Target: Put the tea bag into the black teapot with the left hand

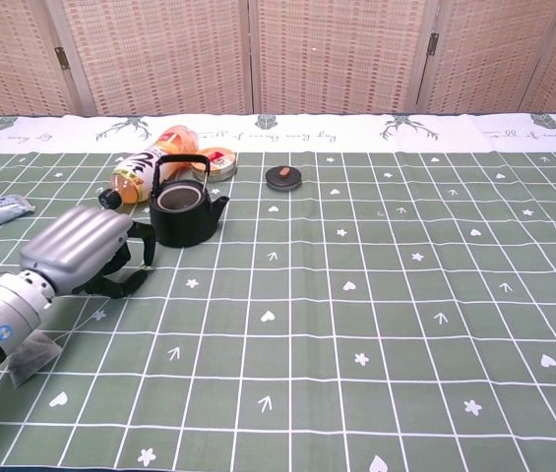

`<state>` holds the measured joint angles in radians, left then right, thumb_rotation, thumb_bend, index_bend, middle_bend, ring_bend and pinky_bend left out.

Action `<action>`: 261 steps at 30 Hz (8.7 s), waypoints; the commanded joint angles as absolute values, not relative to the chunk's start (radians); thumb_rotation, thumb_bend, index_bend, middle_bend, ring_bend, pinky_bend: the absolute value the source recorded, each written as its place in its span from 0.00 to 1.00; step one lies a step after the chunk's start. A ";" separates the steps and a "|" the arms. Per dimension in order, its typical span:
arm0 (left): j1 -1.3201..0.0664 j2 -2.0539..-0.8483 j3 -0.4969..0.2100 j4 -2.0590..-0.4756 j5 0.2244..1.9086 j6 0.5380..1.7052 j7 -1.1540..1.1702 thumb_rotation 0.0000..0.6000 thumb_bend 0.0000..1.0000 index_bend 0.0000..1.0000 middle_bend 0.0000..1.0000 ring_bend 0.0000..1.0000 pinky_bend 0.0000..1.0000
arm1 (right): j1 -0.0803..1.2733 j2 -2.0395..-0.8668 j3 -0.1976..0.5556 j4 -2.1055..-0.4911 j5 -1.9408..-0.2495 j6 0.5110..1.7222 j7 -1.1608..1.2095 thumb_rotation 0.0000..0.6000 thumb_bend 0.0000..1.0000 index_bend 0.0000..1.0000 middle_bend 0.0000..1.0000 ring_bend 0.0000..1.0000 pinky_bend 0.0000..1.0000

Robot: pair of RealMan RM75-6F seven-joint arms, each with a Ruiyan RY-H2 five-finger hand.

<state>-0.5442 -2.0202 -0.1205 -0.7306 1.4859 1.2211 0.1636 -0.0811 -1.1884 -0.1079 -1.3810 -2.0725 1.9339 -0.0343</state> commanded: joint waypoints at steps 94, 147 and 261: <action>-0.766 -1.623 -0.396 -1.357 1.293 1.280 0.519 1.00 0.49 0.66 1.00 1.00 1.00 | -0.085 -1.186 -0.109 -1.382 -2.069 1.942 -0.021 1.00 0.37 0.00 0.00 0.07 0.00; -0.838 -1.670 -0.356 -1.277 1.263 1.279 0.506 1.00 0.49 0.66 1.00 1.00 1.00 | -0.101 -1.187 -0.106 -1.361 -2.071 1.982 0.002 1.00 0.37 0.00 0.00 0.07 0.00; -1.040 -1.411 -0.111 -1.664 0.402 0.846 0.588 1.00 0.40 0.00 1.00 1.00 1.00 | -0.084 -1.187 -0.118 -1.382 -2.086 1.931 -0.040 1.00 0.37 0.00 0.00 0.07 0.00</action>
